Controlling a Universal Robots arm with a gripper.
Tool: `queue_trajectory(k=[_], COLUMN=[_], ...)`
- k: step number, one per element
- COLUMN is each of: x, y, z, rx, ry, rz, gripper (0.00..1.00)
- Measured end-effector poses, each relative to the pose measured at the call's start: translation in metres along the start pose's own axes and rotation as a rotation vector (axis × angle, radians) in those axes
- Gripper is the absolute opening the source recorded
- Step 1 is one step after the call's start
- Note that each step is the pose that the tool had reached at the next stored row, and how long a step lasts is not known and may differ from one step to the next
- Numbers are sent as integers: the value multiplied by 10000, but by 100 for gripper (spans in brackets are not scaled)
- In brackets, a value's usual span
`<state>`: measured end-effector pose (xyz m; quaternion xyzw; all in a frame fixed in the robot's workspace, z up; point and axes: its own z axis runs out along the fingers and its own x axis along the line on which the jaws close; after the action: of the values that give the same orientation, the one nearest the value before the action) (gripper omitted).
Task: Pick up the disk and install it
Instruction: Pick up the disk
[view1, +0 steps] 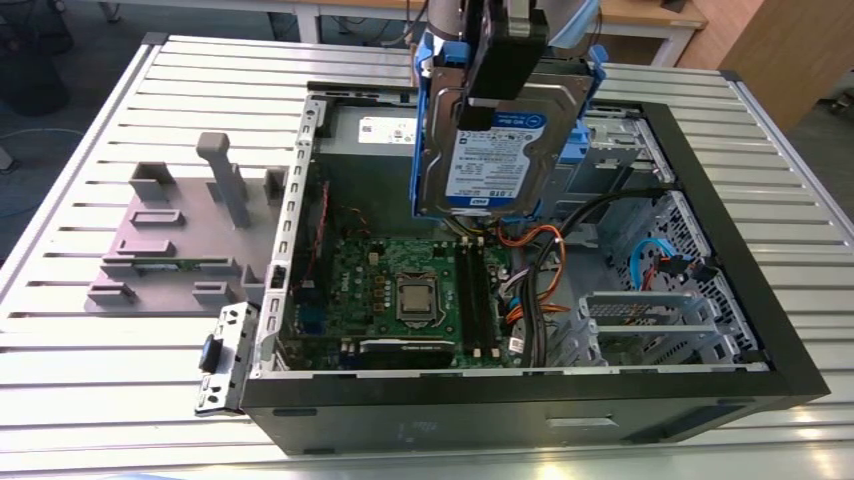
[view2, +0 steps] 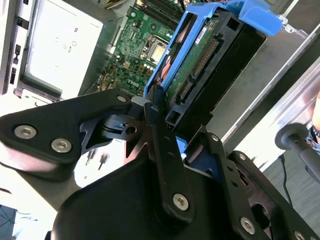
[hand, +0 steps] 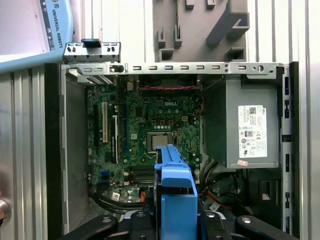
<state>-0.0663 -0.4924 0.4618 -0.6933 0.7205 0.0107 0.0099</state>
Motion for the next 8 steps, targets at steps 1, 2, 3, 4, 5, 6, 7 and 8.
queue_trajectory(k=[1,2,3,4,5,6,7,8], x=[1,2,2,2,3,3,3,3], y=[0,0,-1,-1,0,0,0,0], z=[0,0,0,0,0,0,0,0], rx=[0,0,0,1,2,3,4,4], ry=[-18,-28,-35,-42,-50,-56,-63,-69], rz=[13,32,57,90,128,166,200,215], gripper=[36,36,36,36,36,36,36,36])
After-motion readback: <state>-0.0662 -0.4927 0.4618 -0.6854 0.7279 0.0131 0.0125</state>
